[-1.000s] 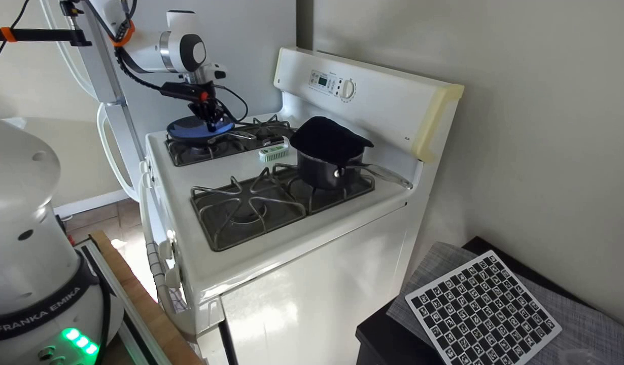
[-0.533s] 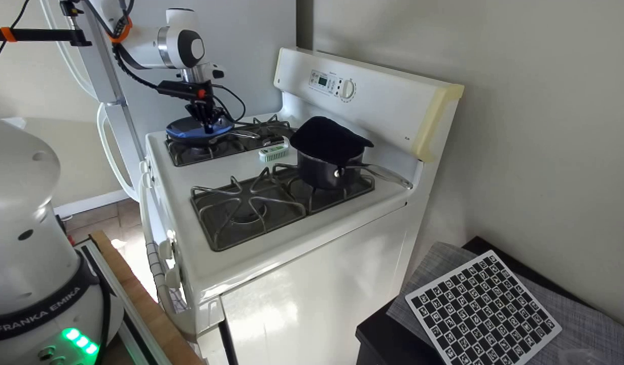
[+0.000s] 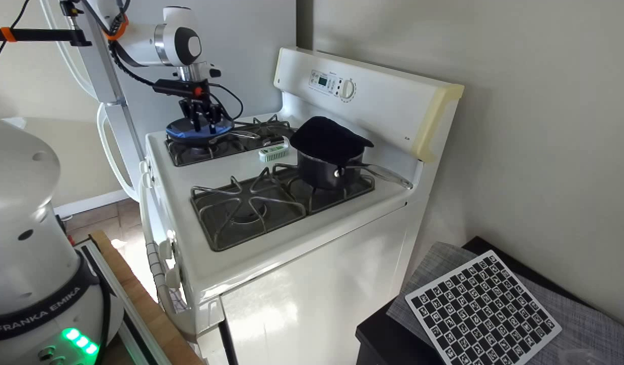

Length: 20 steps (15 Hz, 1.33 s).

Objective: Use the towel to wipe the pan

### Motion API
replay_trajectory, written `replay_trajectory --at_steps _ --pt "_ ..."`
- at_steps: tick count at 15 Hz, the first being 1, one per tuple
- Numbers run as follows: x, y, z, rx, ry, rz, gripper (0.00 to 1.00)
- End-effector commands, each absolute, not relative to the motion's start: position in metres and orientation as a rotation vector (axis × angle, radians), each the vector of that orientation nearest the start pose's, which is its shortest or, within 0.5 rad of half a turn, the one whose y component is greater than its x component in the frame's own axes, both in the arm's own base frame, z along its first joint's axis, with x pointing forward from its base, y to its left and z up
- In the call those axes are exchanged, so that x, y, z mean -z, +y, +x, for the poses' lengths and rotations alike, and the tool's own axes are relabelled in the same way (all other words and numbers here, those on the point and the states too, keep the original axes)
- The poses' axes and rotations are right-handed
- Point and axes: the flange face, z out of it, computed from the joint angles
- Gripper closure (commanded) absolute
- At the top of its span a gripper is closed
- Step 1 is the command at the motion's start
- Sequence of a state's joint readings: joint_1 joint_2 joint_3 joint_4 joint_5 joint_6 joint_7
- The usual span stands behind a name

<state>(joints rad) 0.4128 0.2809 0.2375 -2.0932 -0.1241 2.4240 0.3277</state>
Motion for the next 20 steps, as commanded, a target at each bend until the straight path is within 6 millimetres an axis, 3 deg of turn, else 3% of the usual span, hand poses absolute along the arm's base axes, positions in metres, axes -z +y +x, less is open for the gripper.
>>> replay_trajectory --at_steps 1,2,3,13,14,16,20 --pt "-0.3 0.348 0.462 0.037 -0.64 -3.117 0.08" --pt "-0.298 0.347 0.462 0.022 -0.643 -3.119 0.01" --pt "-0.297 0.346 0.462 0.016 -0.641 -3.118 0.0" --pt "-0.275 0.339 0.467 -0.02 -0.632 -3.108 0.01" --pt "-0.275 0.338 0.467 -0.022 -0.632 -3.109 0.26" --pt "-0.275 0.338 0.468 -0.019 -0.636 -3.107 0.29" --pt "-0.278 0.336 0.469 -0.01 -0.638 -3.107 0.64"
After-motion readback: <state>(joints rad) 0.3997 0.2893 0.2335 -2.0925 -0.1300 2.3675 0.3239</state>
